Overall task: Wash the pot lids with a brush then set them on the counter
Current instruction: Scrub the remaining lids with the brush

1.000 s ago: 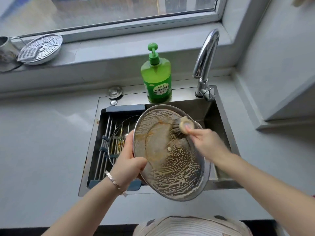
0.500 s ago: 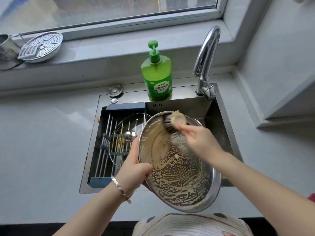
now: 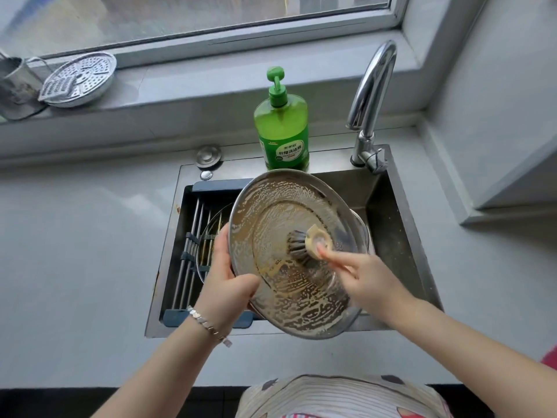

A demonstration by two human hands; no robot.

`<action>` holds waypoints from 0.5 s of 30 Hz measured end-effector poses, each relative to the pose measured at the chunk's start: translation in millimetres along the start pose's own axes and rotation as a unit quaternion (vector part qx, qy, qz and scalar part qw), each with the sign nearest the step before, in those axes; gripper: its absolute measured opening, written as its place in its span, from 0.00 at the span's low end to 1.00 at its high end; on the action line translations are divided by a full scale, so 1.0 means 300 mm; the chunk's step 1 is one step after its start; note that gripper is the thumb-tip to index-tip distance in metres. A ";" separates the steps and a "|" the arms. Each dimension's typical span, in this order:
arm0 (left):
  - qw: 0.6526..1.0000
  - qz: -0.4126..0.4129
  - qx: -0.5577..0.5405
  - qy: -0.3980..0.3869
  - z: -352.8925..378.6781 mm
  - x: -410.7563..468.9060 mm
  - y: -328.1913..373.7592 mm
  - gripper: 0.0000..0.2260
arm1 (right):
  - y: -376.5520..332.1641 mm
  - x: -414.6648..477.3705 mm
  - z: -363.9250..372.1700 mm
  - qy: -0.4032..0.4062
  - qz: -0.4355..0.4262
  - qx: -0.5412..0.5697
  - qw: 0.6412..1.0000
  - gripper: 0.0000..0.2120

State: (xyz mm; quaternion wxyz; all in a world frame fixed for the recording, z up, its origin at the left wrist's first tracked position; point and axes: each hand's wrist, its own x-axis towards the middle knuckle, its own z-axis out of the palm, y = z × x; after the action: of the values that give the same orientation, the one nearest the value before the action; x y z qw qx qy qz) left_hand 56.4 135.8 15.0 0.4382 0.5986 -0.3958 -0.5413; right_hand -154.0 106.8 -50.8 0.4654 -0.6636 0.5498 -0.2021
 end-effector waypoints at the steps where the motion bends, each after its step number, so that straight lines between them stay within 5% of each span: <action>1: 1.000 0.006 0.002 0.008 -0.007 0.000 0.003 0.34 | 0.022 0.026 -0.032 0.036 0.028 -0.009 0.999 0.19; 3: 1.000 0.014 0.005 0.014 -0.009 0.000 0.009 0.33 | 0.048 0.051 -0.071 0.089 0.076 -0.030 0.993 0.18; 8: 0.998 0.019 -0.008 0.056 -0.007 0.013 0.011 0.36 | -0.013 -0.034 0.013 -0.056 0.004 -0.051 0.997 0.18; 11: 0.997 0.027 -0.001 0.070 -0.013 0.010 0.019 0.37 | 0.039 0.018 -0.049 0.033 0.068 -0.058 0.995 0.17; 15: 0.997 0.001 -0.013 0.082 -0.007 0.012 0.014 0.37 | -0.018 -0.056 0.024 -0.100 0.026 -0.041 0.994 0.17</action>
State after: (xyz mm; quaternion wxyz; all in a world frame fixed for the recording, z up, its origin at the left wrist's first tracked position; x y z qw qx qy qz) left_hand 58.7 131.4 17.9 0.4777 0.6348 -0.3517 -0.4951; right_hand -150.7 124.7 -45.6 0.4953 -0.6843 0.5257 -0.1000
